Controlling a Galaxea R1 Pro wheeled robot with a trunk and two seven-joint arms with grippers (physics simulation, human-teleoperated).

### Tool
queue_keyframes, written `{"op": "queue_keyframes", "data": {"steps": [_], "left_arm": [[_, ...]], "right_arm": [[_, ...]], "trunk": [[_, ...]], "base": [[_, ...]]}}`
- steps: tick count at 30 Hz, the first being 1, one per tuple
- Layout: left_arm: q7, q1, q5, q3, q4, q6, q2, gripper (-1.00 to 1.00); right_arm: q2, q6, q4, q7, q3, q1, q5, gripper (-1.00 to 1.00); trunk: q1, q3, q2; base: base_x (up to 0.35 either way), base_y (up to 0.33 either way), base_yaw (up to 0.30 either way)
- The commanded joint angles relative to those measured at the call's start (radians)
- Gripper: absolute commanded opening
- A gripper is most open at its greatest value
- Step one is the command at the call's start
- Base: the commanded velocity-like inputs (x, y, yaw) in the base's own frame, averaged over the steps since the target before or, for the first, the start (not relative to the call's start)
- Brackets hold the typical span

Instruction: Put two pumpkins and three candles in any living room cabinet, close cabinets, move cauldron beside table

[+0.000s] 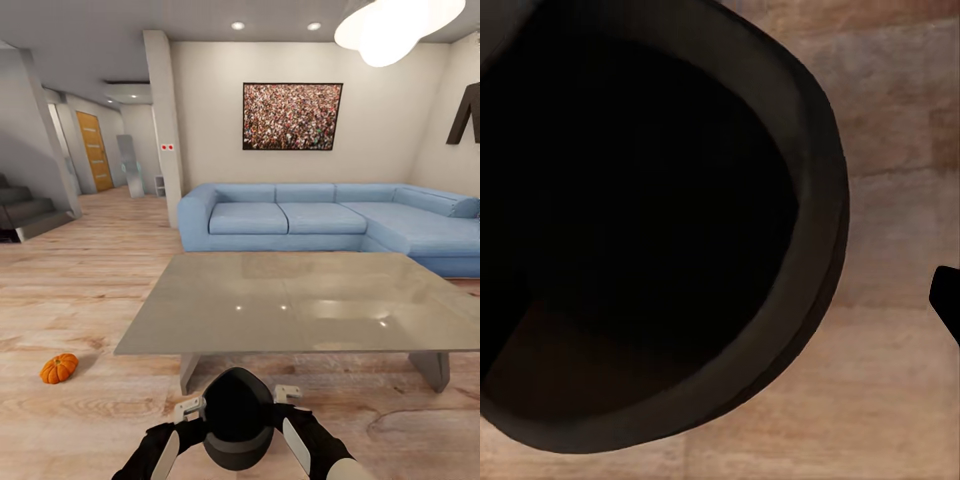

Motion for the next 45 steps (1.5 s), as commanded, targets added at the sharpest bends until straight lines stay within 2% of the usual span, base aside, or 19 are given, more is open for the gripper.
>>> {"op": "queue_keyframes", "data": {"steps": [1,7,10,15,36,45], "left_arm": [[0.000,0.000,0.000,0.000,0.000,0.001,0.000,1.00],[0.001,0.000,0.000,0.000,-0.002,0.013,0.000,1.00],[0.000,-0.001,0.000,0.000,-0.017,0.064,-0.001,1.00],[0.001,-0.001,0.000,0.000,-0.026,0.086,-0.001,1.00],[0.006,-0.002,0.000,-0.001,-0.028,0.092,-0.002,1.00],[0.005,-0.002,0.000,-0.001,-0.028,0.092,-0.002,1.00]], "right_arm": [[0.000,0.000,0.000,0.000,0.000,0.000,0.000,1.00],[0.000,0.017,-0.019,0.000,-0.009,0.000,-0.002,1.00],[0.000,0.026,-0.035,0.000,-0.012,0.000,-0.003,1.00],[0.000,0.042,-0.041,0.001,-0.014,0.000,-0.003,1.00],[0.000,0.048,-0.044,0.001,-0.014,0.000,-0.003,1.00],[0.000,0.048,-0.044,0.000,-0.024,0.000,-0.003,1.00]], "trunk": [[0.000,0.004,0.000],[-0.023,0.023,0.042],[-0.035,0.032,0.063],[-0.054,0.048,0.098],[-0.135,0.114,0.245],[-0.169,0.142,0.308]], "base": [[0.000,0.000,0.000],[-0.179,0.000,0.000],[-0.025,0.000,0.000],[-0.002,0.000,0.000],[-0.003,0.000,0.000],[-0.271,0.000,0.000]]}}
